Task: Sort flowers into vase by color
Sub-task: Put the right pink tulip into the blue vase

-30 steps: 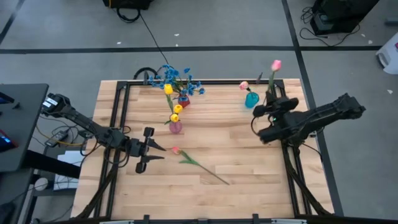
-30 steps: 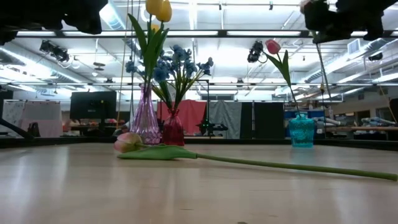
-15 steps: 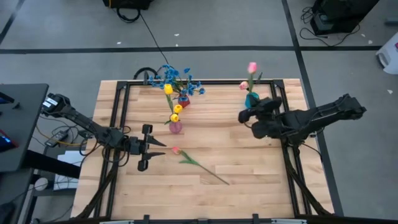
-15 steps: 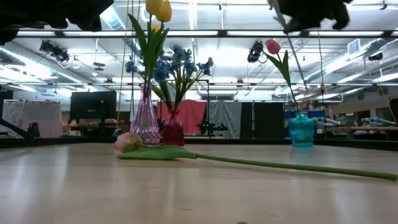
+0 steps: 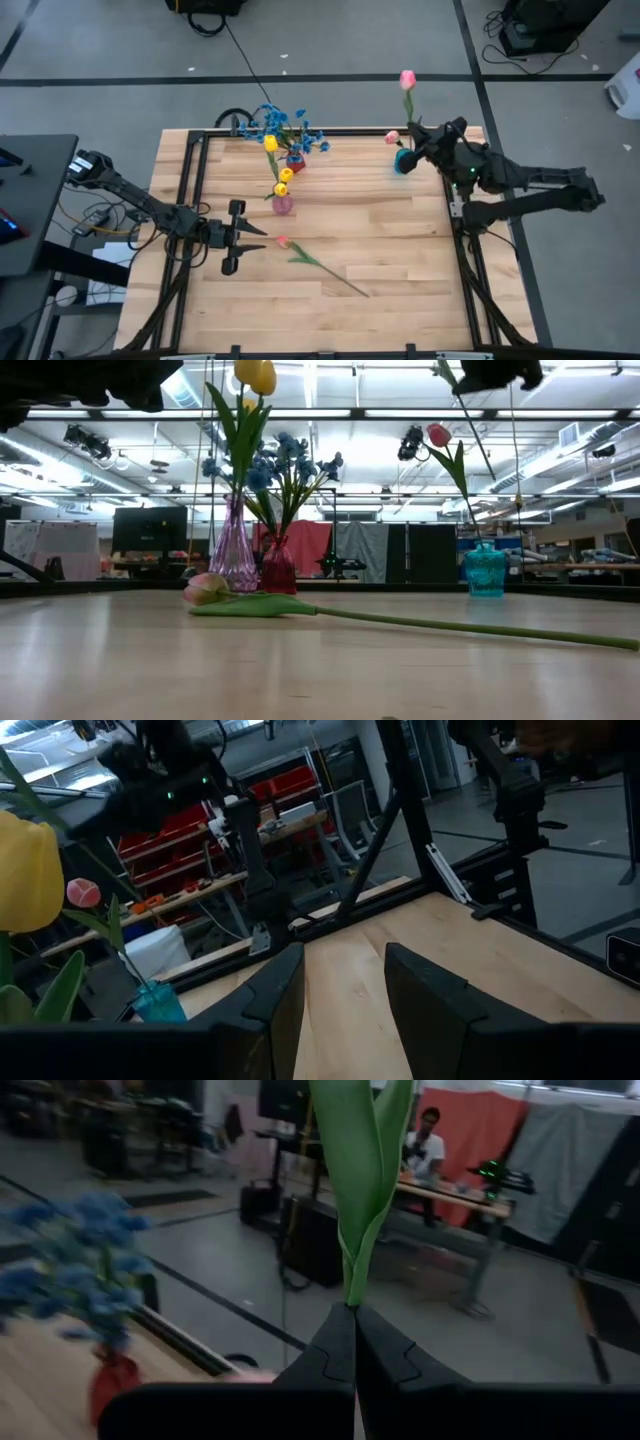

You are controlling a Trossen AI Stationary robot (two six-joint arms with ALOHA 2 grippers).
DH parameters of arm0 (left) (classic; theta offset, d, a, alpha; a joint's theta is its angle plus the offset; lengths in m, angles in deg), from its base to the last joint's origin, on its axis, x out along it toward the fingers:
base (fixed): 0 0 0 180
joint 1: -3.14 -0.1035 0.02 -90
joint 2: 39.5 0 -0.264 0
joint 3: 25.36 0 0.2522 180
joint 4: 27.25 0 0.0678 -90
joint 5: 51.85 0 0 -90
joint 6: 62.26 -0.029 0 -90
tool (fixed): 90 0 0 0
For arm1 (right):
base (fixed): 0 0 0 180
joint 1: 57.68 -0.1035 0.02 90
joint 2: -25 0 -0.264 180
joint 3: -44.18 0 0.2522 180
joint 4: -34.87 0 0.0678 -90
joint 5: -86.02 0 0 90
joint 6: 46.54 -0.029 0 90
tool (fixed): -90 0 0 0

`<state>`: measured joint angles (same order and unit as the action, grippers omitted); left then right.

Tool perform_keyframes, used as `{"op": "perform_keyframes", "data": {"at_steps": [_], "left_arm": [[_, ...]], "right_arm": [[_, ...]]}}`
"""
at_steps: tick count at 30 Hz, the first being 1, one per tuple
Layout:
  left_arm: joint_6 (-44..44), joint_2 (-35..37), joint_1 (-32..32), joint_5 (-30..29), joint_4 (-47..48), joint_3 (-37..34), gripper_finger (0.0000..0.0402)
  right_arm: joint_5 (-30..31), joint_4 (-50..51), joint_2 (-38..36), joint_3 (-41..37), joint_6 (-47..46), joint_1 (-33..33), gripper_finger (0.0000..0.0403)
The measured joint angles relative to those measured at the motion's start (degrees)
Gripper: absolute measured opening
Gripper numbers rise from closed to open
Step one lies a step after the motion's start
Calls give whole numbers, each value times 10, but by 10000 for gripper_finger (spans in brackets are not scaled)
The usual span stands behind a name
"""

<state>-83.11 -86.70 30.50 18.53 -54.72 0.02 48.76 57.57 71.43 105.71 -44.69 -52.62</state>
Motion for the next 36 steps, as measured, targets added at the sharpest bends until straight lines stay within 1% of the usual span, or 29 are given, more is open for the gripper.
{"op": "perform_keyframes", "data": {"at_steps": [2,5,11,14,16,19,24,27,30,36], "left_arm": [[0,0,0,0,1,0,147],[0,0,0,0,2,0,147],[-1,0,0,-5,4,0,147],[-1,0,0,-9,4,0,147],[-1,0,0,-13,4,0,147],[-1,0,0,-20,4,0,147],[-1,0,0,-31,5,0,147],[-2,0,0,-31,5,0,147],[-1,0,0,-31,5,0,147],[0,0,0,-32,4,0,147]], "right_arm": [[-2,-14,-11,-29,-1,19,4],[-3,-86,-16,-83,18,43,4],[-4,-329,-15,-197,104,78,3],[-6,-421,-15,-240,132,98,3],[-14,-448,-15,-261,136,111,2],[-19,-462,-14,-282,138,125,2],[-19,-484,-14,-303,150,139,2],[-22,-521,-14,-316,153,145,2],[-30,-537,-13,-328,158,151,2],[-36,-595,7,-350,160,167,1]]}}
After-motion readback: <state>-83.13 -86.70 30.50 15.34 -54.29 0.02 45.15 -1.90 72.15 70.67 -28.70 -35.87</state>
